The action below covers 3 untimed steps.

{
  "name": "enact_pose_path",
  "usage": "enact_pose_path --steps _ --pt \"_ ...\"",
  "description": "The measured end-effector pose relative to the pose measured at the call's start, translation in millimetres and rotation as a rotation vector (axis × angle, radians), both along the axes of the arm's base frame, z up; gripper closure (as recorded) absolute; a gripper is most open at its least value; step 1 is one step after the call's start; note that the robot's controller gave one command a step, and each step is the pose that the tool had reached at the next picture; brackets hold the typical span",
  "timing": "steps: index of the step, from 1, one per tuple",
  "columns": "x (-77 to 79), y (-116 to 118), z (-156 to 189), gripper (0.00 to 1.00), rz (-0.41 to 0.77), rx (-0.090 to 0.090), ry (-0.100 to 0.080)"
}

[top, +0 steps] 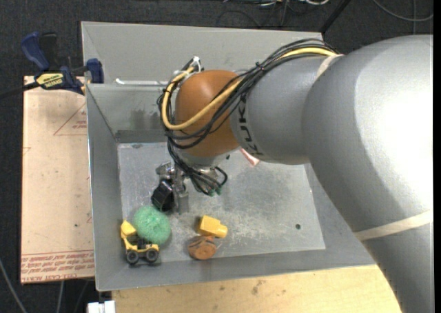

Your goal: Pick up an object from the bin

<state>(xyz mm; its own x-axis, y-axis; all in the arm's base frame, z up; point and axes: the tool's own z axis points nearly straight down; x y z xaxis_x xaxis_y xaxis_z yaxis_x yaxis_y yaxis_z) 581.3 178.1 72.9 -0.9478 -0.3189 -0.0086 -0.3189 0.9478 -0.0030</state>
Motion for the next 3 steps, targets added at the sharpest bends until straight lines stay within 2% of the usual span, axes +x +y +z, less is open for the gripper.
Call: enact_pose_path --steps 1,2,3 --pt "7.2 45 -1 1.00 0.196 0.002 0.007" --pt "40.9 4 -1 1.00 0.191 0.006 0.004" --pt "47.4 -12 0 1.00 0.150 0.005 0.002"
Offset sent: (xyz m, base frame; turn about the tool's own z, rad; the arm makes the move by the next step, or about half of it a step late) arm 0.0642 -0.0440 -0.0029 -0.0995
